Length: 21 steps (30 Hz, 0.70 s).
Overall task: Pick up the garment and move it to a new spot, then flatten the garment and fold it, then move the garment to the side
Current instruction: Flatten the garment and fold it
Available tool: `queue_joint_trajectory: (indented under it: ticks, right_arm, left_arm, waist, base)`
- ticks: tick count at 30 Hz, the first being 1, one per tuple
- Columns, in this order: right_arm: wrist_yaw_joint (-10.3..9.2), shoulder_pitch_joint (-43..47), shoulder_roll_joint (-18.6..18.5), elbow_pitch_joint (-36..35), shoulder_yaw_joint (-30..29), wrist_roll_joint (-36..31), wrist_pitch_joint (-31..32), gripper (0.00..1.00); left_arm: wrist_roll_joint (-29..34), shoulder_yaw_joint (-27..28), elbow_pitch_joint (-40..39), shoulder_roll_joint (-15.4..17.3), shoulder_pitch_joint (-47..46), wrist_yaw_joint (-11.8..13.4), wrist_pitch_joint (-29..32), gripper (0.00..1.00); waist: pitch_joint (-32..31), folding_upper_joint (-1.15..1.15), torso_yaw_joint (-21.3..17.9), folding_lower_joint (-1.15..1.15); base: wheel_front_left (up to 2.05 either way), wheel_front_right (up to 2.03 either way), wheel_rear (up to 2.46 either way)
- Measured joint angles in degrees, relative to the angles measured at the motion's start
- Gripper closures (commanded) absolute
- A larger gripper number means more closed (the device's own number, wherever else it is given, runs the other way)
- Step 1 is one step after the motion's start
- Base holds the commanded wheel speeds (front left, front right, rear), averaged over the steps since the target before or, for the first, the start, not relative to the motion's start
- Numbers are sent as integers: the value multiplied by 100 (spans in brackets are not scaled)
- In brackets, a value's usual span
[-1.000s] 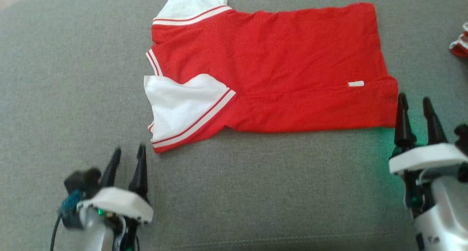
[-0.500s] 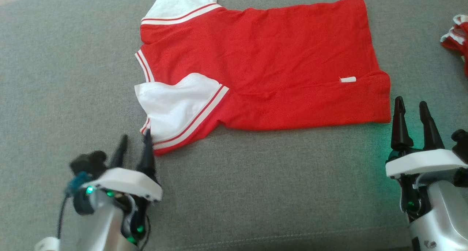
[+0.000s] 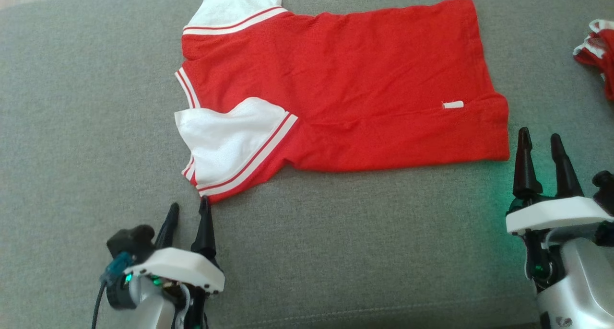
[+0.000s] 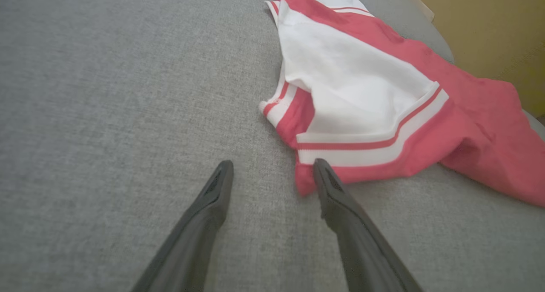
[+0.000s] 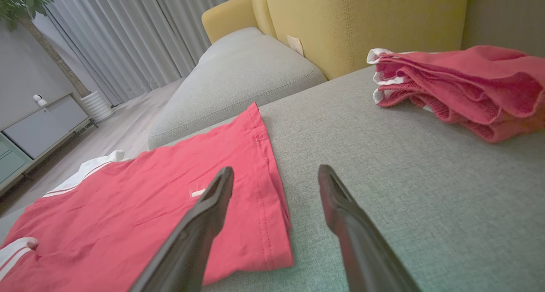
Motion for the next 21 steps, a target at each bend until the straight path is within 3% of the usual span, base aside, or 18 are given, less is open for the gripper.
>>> queue_joint_trajectory:
  ticks: [6,14,15,17,18,21]
  right_arm:
    - [0,0,7,3,3,-1,0,0]
    - [0,-2,10,9,-11,-3,0,0]
    - [0,-2,11,21,-11,-11,0,0]
    - [0,-4,20,51,-10,-19,0,0]
    - [0,-6,21,82,-8,-26,0,0]
    - [0,-16,24,265,-18,-52,5,0]
  left_arm:
    - [-108,-80,267,0,-319,-27,-1,0]
    - [-172,-218,614,10,-578,-257,34,2]
    - [-172,-255,672,14,-635,-283,58,22]
    - [-185,-292,793,30,-739,-349,90,85]
    - [-183,-323,851,49,-789,-420,125,100]
    - [-155,-437,982,78,-893,-523,156,100]
  waist:
    - [46,0,-20,0]
    - [113,0,-1,0]
    - [115,0,7,0]
    - [118,0,18,0]
    - [119,0,25,0]
    - [108,0,50,0]
  base:
    - [0,0,0]
    - [0,0,0]
    - [0,0,0]
    - [0,0,0]
    - [0,0,0]
    - [0,0,0]
